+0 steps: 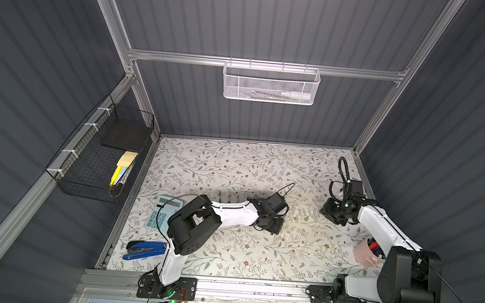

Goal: Remove protective caps from carving knives
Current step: Place the protective sleeve at the center of the board, then place the carving knife at the center of the board.

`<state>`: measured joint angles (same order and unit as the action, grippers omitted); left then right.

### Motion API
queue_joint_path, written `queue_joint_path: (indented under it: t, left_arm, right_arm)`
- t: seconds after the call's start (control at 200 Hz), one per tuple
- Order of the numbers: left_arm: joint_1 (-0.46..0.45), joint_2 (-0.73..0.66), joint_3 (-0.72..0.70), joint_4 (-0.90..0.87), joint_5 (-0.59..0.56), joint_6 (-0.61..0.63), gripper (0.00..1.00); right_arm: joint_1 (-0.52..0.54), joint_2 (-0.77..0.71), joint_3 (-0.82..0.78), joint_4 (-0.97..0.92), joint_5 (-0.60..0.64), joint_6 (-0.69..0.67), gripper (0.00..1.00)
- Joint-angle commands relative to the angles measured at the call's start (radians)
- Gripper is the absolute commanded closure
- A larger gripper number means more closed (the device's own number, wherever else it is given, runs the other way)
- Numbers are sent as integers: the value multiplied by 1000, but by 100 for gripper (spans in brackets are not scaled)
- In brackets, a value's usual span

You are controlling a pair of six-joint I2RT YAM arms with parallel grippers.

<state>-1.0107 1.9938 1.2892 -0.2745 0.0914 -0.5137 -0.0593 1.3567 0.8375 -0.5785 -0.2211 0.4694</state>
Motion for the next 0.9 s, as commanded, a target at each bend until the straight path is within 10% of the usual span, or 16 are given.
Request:
queue_joint_path:
  t: [0.0, 0.64, 0.895]
  left_arm:
    - [4, 21, 27, 34, 24, -33, 100]
    - [7, 69, 105, -50, -113, -8, 100]
    - [9, 72, 109, -52, -116, -10, 50]
  right_arm:
    - [-5, 11, -11, -18, -6, -5, 66]
    - [-4, 9, -11, -13, -10, -9, 65]
    - [-4, -7, -21, -12, -7, -6, 64]
